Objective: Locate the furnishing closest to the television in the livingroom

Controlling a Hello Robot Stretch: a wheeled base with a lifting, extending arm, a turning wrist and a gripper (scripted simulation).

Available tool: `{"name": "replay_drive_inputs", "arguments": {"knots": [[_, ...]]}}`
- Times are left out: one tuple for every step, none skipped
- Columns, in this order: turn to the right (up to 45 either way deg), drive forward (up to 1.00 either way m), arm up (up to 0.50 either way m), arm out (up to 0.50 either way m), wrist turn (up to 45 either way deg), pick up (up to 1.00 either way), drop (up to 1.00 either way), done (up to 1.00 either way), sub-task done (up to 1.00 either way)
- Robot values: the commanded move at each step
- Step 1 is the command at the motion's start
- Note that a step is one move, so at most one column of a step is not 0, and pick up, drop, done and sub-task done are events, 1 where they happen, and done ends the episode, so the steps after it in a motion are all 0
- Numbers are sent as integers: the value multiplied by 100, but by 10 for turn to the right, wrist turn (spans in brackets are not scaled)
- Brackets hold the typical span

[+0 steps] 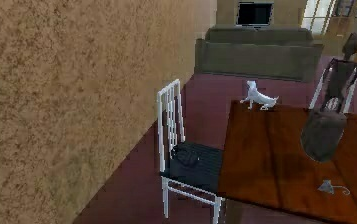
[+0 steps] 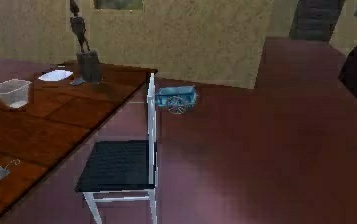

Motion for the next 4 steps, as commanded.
{"name": "replay_drive_inputs", "arguments": {"knots": [[450, 0, 0, 0, 0, 0, 0, 0, 0], [450, 0, 0, 0, 0, 0, 0, 0, 0], [300, 0, 0, 0, 0, 0, 0, 0, 0], [0, 55, 0, 0, 0, 0, 0, 0, 0]]}}
